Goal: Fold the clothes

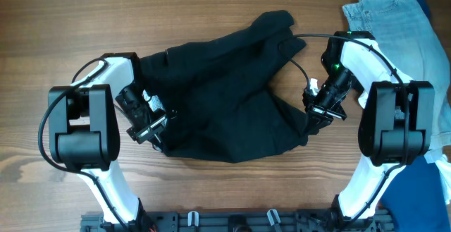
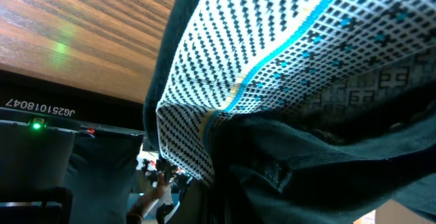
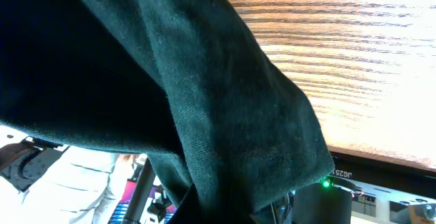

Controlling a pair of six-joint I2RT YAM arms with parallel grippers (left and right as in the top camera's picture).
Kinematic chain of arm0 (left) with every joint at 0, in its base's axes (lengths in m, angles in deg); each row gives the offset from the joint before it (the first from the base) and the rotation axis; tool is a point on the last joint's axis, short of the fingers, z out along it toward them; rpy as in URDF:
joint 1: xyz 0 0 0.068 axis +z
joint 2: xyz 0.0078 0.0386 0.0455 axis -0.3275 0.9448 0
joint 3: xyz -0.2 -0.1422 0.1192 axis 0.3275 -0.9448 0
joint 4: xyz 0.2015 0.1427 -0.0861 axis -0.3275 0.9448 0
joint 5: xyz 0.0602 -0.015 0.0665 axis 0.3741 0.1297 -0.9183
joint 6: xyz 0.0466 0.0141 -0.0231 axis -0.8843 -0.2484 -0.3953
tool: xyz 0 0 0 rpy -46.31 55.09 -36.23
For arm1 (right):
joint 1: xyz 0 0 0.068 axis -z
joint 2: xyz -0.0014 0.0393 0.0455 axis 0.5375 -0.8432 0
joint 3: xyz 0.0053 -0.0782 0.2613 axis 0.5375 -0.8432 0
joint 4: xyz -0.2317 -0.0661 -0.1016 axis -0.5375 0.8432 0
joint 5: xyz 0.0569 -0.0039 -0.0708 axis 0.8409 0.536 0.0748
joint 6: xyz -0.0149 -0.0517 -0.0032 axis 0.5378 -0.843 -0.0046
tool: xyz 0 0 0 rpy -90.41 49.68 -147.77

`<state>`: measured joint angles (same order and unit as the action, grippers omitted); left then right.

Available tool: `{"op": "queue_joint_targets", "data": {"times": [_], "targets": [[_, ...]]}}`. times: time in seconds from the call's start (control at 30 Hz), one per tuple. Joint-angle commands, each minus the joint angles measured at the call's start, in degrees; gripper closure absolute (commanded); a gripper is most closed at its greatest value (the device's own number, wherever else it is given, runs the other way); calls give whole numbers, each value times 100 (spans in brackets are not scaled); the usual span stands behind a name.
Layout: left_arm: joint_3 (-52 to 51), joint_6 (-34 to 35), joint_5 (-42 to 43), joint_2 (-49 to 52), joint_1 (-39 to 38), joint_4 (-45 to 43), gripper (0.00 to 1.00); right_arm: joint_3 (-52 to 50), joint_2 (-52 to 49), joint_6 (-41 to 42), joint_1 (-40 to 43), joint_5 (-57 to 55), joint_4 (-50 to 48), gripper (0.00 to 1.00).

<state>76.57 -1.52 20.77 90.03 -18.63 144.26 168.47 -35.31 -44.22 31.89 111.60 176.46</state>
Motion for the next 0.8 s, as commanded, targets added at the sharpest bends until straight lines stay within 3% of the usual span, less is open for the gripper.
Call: {"op": "queue_joint_targets", "data": {"times": [0.0, 0.03, 0.07, 0.2, 0.47, 0.77], "targets": [[-37, -72, 138, 90, 0, 28, 37, -13, -63, -116, -42, 136, 22, 18], [-37, -72, 136, 90, 0, 22, 14, -13, -63, -116, -44, 136, 22, 0], [-37, -74, 136, 90, 0, 7, 1, -13, -63, -118, -44, 136, 22, 0], [-37, -87, 111, 90, 0, -286, 0, -13, -63, -116, -44, 136, -63, 0], [-37, 98, 9, 92, 0, -2723, 0, -13, -66, 76, -39, 227, -1740, 0], [-37, 85, 85, 92, -269, -2452, 0, -13, -66, -227, -81, 343, -885, 0]]}}
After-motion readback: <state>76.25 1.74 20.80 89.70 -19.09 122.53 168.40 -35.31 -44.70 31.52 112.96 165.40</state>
